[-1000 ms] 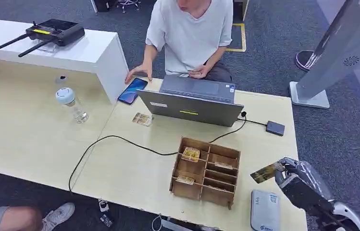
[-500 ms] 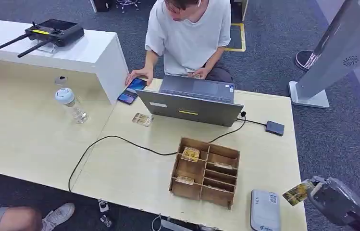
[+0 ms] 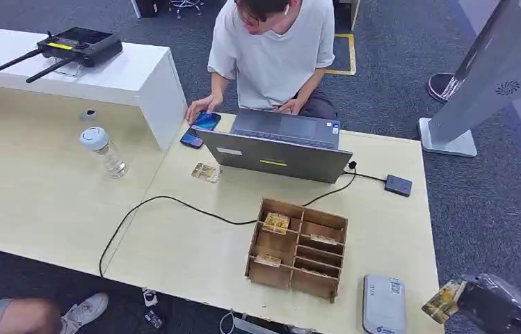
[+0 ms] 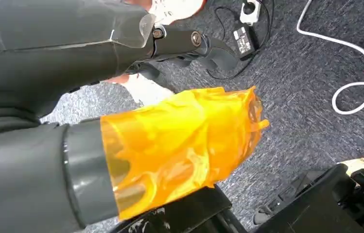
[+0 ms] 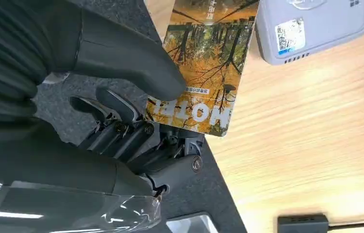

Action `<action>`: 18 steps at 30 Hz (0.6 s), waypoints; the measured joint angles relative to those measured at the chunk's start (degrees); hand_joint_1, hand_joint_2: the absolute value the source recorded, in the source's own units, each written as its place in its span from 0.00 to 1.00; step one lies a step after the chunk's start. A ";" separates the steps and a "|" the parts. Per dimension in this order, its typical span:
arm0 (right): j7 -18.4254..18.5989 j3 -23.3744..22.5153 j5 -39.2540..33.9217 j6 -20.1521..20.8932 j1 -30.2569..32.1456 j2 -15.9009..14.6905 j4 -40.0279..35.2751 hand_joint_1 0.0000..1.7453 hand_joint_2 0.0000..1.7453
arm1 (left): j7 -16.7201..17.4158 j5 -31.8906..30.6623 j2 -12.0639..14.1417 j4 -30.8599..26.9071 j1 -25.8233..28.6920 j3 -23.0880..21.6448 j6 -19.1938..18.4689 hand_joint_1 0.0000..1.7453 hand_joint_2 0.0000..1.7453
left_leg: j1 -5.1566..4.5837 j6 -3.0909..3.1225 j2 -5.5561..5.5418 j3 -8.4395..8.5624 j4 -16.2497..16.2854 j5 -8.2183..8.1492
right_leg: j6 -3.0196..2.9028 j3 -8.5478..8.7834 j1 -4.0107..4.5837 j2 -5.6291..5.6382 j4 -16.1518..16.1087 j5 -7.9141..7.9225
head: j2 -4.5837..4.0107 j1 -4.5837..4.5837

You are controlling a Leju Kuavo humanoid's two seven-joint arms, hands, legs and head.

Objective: Pass the card to the sensor for recognition and then transmit it.

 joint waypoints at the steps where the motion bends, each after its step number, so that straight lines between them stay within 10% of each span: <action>1: -0.07 0.24 -0.37 0.02 -0.13 -0.15 0.00 1.00 1.00 | -0.02 -0.04 0.02 0.00 0.00 0.00 0.00 0.00 0.00 | 0.00 0.00 0.00 0.00 0.00 0.00 | 0.00 0.00 0.00 0.00 0.00 0.00 | 0.00 0.04; 18: -1.11 2.86 -1.44 0.26 -0.76 -2.69 -0.04 1.00 1.00 | 0.52 -0.37 0.07 0.00 0.01 0.00 0.04 0.00 0.00 | 0.00 0.00 0.00 0.00 0.00 0.00 | 0.00 0.00 0.00 0.00 0.00 0.00 | 0.00 0.02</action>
